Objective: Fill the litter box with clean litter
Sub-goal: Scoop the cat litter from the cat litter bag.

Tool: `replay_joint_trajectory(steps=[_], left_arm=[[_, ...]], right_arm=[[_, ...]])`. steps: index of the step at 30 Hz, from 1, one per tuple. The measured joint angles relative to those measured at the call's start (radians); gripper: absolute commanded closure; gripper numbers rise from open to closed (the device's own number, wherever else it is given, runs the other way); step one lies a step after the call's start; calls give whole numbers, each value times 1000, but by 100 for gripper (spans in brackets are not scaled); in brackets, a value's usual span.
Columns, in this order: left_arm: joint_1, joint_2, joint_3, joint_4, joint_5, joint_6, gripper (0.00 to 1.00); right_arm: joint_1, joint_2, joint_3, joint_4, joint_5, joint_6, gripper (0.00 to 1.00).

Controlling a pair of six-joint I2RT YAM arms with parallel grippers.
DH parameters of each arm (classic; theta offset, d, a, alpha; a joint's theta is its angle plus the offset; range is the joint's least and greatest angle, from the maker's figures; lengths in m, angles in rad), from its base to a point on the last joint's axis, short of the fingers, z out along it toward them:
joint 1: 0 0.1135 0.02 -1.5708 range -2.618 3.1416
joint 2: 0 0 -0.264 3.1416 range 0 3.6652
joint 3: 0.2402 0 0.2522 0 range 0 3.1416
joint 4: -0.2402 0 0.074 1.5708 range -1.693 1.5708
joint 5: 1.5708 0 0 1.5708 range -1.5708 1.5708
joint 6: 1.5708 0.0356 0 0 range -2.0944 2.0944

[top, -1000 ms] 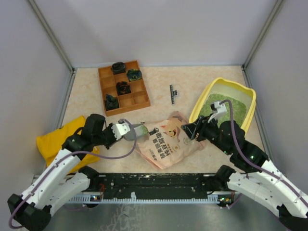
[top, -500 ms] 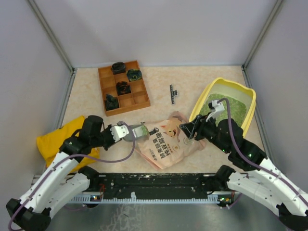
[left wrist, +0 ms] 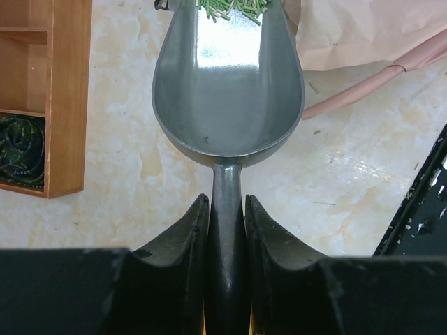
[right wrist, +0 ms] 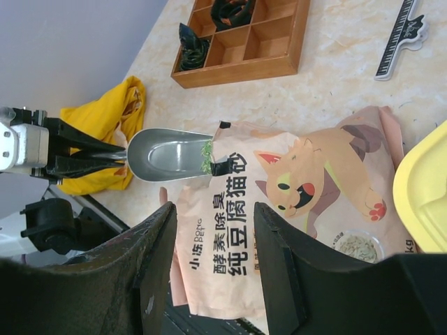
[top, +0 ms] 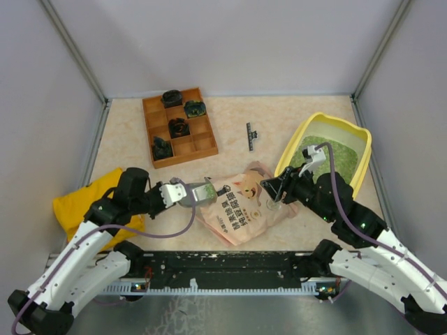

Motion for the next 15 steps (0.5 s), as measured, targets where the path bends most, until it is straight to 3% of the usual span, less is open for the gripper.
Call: replay_joint_trajectory(steps=[15], left_arm=[[0,-22,22,-60,20,18,100]], right_arm=[[0,-14,0,-1,0,-8,51]])
